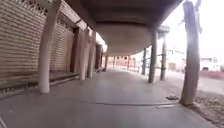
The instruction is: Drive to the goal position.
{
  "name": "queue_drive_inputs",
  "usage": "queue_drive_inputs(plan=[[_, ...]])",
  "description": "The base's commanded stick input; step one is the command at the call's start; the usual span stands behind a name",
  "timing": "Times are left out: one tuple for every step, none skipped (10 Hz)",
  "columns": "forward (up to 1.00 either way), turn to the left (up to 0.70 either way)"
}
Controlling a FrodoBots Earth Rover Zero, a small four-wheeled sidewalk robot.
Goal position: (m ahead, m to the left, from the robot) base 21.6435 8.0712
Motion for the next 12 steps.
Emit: queue_drive_inputs(plan=[[0.70,0.00],[0.70,0.00],[0.70,0.00],[0.70,0.00],[0.70,0.00],[0.70,0.00],[0.70,0.00],[0.70,0.00],[0.70,0.00],[0.70,0.00],[0.70,0.00],[0.70,0.00]])
